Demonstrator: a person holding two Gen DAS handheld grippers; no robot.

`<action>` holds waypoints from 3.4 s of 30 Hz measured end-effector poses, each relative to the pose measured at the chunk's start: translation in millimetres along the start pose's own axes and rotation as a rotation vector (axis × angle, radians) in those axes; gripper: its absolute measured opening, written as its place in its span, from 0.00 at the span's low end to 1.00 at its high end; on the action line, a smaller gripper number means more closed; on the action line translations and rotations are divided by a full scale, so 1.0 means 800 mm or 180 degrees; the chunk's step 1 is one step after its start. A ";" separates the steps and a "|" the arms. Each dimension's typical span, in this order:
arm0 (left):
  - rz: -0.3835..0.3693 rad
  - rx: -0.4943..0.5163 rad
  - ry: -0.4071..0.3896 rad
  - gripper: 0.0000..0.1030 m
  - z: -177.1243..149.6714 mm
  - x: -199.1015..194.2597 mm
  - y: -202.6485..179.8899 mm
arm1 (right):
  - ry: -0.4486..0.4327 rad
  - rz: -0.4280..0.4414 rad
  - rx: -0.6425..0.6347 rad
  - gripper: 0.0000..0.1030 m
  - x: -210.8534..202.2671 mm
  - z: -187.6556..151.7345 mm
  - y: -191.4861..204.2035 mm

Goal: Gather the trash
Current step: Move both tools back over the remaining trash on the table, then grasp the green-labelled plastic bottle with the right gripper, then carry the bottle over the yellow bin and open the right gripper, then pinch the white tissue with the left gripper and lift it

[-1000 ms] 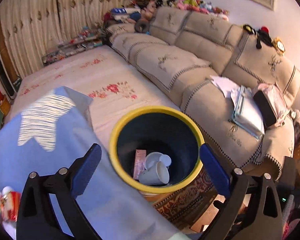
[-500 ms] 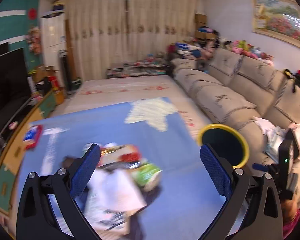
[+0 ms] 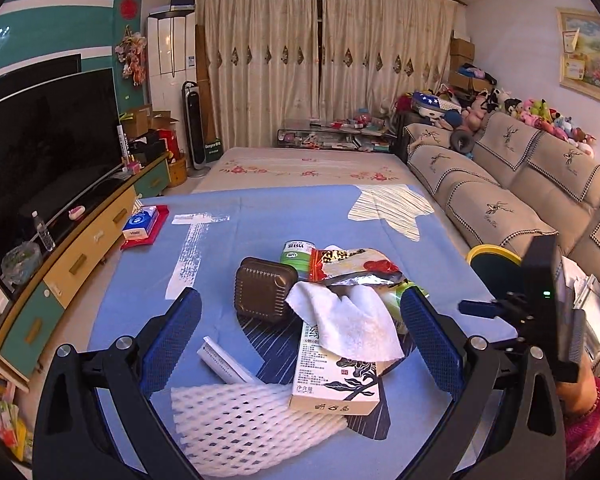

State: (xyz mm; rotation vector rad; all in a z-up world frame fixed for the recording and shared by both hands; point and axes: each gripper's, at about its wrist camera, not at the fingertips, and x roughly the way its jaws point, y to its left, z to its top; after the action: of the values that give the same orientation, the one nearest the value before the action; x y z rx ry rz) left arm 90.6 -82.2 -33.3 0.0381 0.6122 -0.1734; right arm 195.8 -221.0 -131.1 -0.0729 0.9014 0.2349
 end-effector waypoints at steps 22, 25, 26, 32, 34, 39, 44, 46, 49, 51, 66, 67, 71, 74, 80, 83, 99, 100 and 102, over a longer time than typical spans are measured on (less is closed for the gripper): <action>-0.0091 -0.0121 0.0071 0.95 -0.007 0.016 0.013 | -0.0388 0.0365 0.0058 0.49 -0.010 0.032 -0.007; -0.0108 -0.0132 0.0076 0.95 -0.007 0.017 0.012 | -0.0603 0.0381 0.0080 0.49 -0.045 0.038 -0.011; -0.0107 -0.0134 0.0072 0.95 -0.007 0.017 0.011 | -0.0656 0.0379 0.0076 0.48 -0.055 0.039 -0.011; -0.0108 -0.0142 0.0066 0.95 -0.009 0.018 0.010 | -0.0779 0.0371 0.0143 0.48 -0.089 0.042 -0.017; -0.0107 -0.0145 0.0067 0.95 -0.009 0.017 0.011 | -0.0774 0.0370 0.0165 0.48 -0.092 0.039 -0.017; -0.0118 -0.0150 0.0088 0.95 -0.011 0.019 0.009 | -0.0770 0.0379 0.0220 0.48 -0.100 0.036 -0.019; -0.0131 -0.0139 0.0095 0.95 -0.012 0.020 0.006 | -0.0812 0.0423 0.0301 0.48 -0.111 0.036 -0.026; -0.0137 -0.0130 0.0104 0.95 -0.013 0.021 0.004 | -0.0824 0.0427 0.0338 0.48 -0.113 0.036 -0.030; -0.0147 -0.0116 0.0124 0.95 -0.013 0.024 0.002 | -0.0821 0.0471 0.0422 0.48 -0.115 0.035 -0.038; -0.0160 -0.0101 0.0141 0.95 -0.014 0.026 0.000 | -0.0836 0.0484 0.0473 0.48 -0.117 0.035 -0.044; -0.0271 0.0053 0.0326 0.95 -0.014 0.062 -0.034 | -0.1084 -0.0931 0.1419 0.48 -0.153 -0.002 -0.225; -0.0279 0.0068 0.0335 0.95 -0.014 0.064 -0.036 | -0.0985 -0.0987 0.1482 0.48 -0.142 -0.009 -0.238; -0.0304 0.0130 0.0374 0.95 -0.016 0.074 -0.047 | -0.0503 -0.1152 0.1669 0.48 -0.078 -0.041 -0.282; -0.0320 0.0155 0.0433 0.95 -0.018 0.085 -0.053 | -0.0139 -0.1234 0.1732 0.48 -0.023 -0.065 -0.301; -0.0364 0.0222 0.0570 0.95 -0.026 0.107 -0.063 | 0.0145 -0.1423 0.1654 0.49 0.025 -0.082 -0.310; -0.0405 0.0279 0.0628 0.95 -0.029 0.120 -0.073 | 0.0216 -0.1408 0.1637 0.49 0.031 -0.082 -0.305; -0.0212 0.0396 0.0790 0.85 -0.021 0.175 -0.082 | -0.0040 -0.1280 0.1624 0.65 -0.018 -0.079 -0.279; -0.0215 0.0391 0.0812 0.79 -0.021 0.178 -0.082 | -0.0055 -0.1271 0.1614 0.65 -0.021 -0.077 -0.276; -0.0212 0.0373 0.0847 0.68 -0.022 0.181 -0.081 | -0.0084 -0.1250 0.1601 0.65 -0.026 -0.076 -0.271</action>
State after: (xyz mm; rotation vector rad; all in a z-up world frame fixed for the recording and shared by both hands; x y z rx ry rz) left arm 186.1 -166.3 -129.9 0.1559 0.8689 -0.2714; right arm 187.5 -445.1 -160.4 0.2185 0.8786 -0.3576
